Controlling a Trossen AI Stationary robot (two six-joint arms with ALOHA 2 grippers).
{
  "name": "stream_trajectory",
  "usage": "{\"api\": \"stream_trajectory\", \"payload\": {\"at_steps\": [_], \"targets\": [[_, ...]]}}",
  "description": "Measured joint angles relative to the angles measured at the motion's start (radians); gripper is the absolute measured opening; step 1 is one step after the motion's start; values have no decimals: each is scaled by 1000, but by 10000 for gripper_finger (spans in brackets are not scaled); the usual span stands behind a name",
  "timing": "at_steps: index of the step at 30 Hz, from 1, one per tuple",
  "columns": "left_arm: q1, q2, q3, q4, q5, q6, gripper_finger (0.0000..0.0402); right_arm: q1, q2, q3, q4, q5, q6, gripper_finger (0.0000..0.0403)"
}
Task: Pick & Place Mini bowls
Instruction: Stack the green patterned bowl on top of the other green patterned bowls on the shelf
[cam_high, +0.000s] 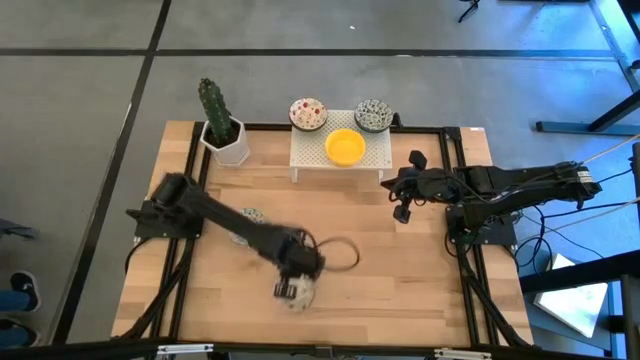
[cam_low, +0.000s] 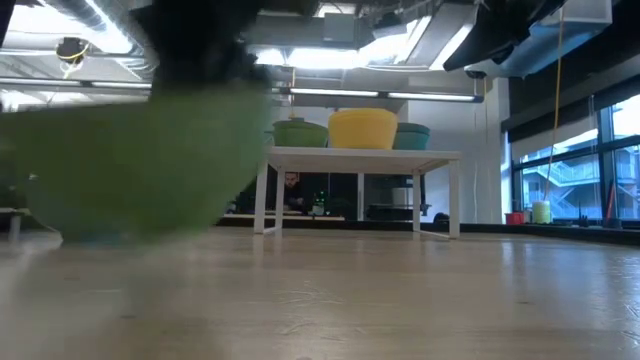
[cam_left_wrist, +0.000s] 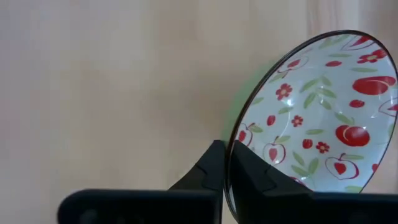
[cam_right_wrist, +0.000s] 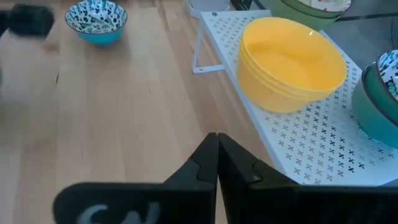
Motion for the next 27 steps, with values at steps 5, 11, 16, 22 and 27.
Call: {"api": "stream_trajectory", "payload": {"at_steps": [5, 11, 16, 22, 27], "targets": [[146, -173, 58, -45, -127, 85, 7, 0, 0, 0, 22, 0, 7, 8], [390, -384, 84, 5, -531, 11, 8, 0, 0, 0, 26, 0, 11, 8], [614, -472, 82, 101, -640, -41, 7, 0, 0, 0, 44, 0, 4, 8], [819, -426, 83, 202, -449, -48, 8, 0, 0, 0, 58, 1, 0, 8], [925, -324, 81, 183, -325, -119, 7, 0, 0, 0, 57, 1, 0, 8]]}}
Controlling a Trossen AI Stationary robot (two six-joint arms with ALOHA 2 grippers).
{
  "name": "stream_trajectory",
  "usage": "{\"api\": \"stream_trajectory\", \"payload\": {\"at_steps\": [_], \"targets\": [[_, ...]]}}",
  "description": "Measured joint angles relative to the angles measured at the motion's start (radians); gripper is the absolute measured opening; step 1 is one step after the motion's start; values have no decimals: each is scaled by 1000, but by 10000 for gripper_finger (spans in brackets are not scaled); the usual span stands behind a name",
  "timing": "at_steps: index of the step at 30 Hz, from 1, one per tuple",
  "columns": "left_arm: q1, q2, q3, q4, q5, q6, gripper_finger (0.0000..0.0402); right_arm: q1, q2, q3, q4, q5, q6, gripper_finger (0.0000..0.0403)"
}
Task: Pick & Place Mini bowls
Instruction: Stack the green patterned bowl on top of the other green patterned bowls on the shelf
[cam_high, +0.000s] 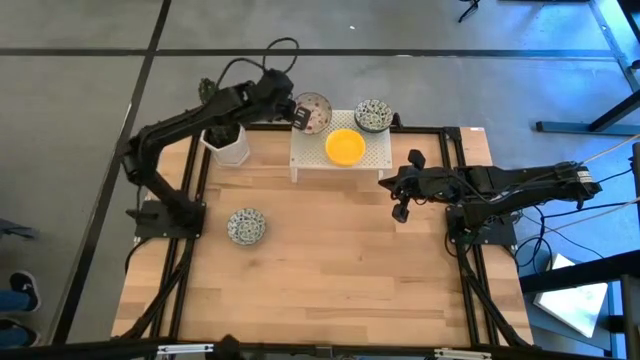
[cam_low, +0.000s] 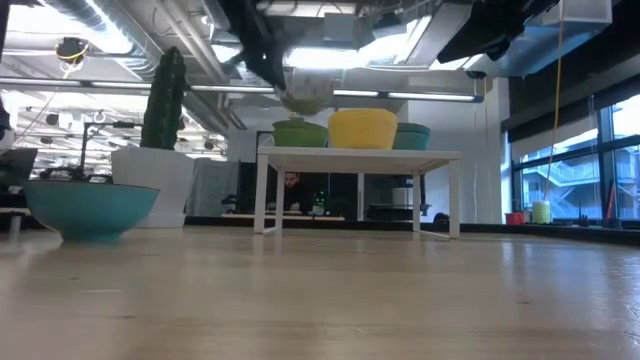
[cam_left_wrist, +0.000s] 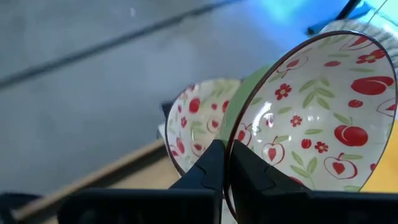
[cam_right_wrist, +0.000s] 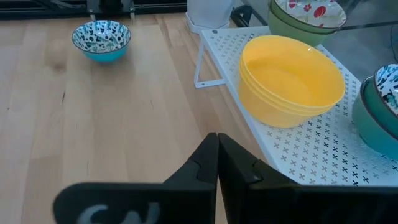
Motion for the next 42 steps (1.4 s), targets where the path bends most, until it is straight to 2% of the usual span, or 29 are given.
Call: {"api": "stream_trajectory", "payload": {"at_steps": [4, 11, 16, 22, 28, 37, 42], "targets": [[57, 45, 0, 4, 92, -50, 8, 0, 0, 0, -2, 0, -6, 8], [102, 50, 0, 3, 128, -57, 15, 0, 0, 0, -10, 0, -34, 8], [117, 46, 0, 0, 96, -40, 38, 0, 0, 0, -10, 1, -49, 8], [120, 60, -28, -30, 47, -20, 88, 0, 0, 0, -10, 0, -48, 8], [117, 60, -35, 7, 37, 60, 128, 0, 0, 0, -10, 0, -48, 8], [104, 60, -21, 14, 34, 158, 132, 0, 1, 0, -8, 1, -49, 8], [37, 58, -14, 180, 27, 259, 132, -2, 27, 0, 51, 10, -65, 8]]}}
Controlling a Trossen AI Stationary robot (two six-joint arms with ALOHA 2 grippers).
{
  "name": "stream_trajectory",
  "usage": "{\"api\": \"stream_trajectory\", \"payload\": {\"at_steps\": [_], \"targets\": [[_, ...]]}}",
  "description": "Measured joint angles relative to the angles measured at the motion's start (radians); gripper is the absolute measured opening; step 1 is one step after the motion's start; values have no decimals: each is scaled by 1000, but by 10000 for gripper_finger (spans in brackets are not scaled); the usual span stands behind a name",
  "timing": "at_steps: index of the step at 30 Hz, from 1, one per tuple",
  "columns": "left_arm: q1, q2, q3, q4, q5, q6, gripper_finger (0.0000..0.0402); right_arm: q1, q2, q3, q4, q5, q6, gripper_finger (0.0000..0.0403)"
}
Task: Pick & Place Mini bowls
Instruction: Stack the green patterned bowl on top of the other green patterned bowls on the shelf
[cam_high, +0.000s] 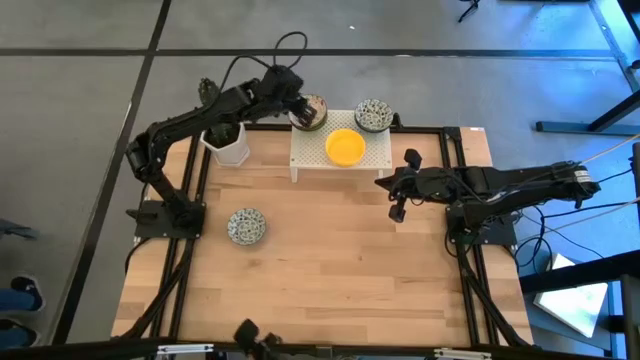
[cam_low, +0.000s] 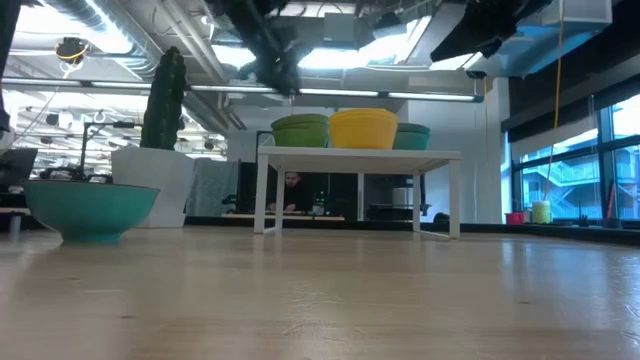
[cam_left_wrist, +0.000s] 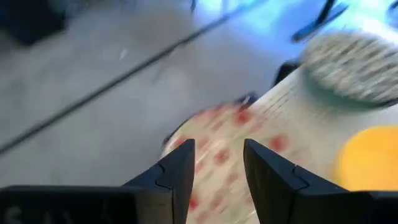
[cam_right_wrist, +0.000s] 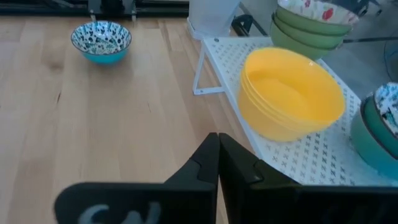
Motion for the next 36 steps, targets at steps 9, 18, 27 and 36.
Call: {"api": "stream_trajectory", "payload": {"at_steps": [9, 18, 27, 36], "targets": [[-77, 121, 1, 196, -92, 71, 132, -42, 62, 0, 51, 0, -28, 8], [-61, 213, 0, 316, -79, 114, 132, -49, 62, 0, 51, -1, -45, 8], [-42, 164, 0, 298, -84, 156, 132, -49, 62, 0, 51, 0, -89, 8], [-87, -108, 0, 74, -111, 230, 132, -49, 62, 0, 51, 0, -93, 8]]}}
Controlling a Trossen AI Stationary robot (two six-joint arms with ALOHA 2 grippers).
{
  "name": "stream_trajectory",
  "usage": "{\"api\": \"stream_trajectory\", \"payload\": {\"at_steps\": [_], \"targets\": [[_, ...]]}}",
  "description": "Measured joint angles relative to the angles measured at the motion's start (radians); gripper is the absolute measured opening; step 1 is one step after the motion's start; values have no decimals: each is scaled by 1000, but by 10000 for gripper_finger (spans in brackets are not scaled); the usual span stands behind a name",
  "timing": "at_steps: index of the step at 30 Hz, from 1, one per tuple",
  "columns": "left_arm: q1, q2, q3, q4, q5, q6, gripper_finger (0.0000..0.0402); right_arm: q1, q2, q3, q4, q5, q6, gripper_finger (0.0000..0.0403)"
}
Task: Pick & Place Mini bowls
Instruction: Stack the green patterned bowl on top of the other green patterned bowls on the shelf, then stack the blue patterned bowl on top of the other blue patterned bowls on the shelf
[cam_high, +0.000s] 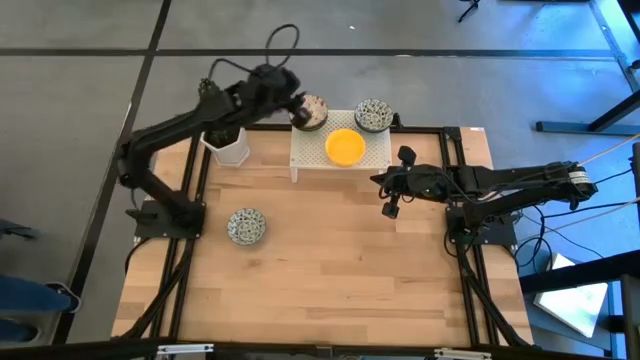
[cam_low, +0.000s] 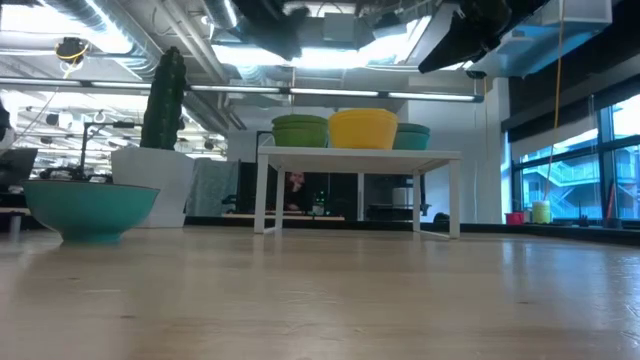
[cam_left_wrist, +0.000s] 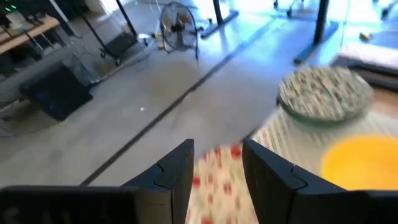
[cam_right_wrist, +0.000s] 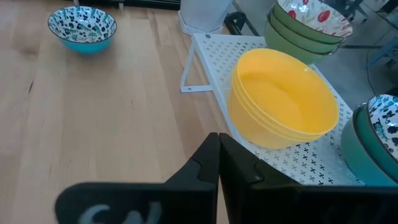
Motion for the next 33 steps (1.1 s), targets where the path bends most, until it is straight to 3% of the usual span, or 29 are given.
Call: {"api": "stream_trajectory", "payload": {"at_steps": [6, 13, 15, 19, 22, 29, 33], "targets": [[-74, -129, -41, -278, -1, -73, 132, 0, 9, 0, 2, -3, -21, 8], [-316, -229, -274, -475, -16, -261, 132, 1, 101, 0, 7, -157, -65, 8], [-402, -251, -339, -515, -30, -350, 132, 1, 131, 0, 34, -130, -95, 8], [-572, -282, -416, -587, -30, -554, 132, 0, 167, 0, 107, 31, -107, 8], [-690, -285, -446, -626, 30, -656, 132, 0, 172, 0, 138, 85, -111, 8], [-875, -269, -545, -609, 249, -755, 132, 0, 161, 0, 215, 60, -75, 11], [-961, -243, -597, -608, 264, -854, 133, 1, 161, 0, 220, 18, -55, 36]]}}
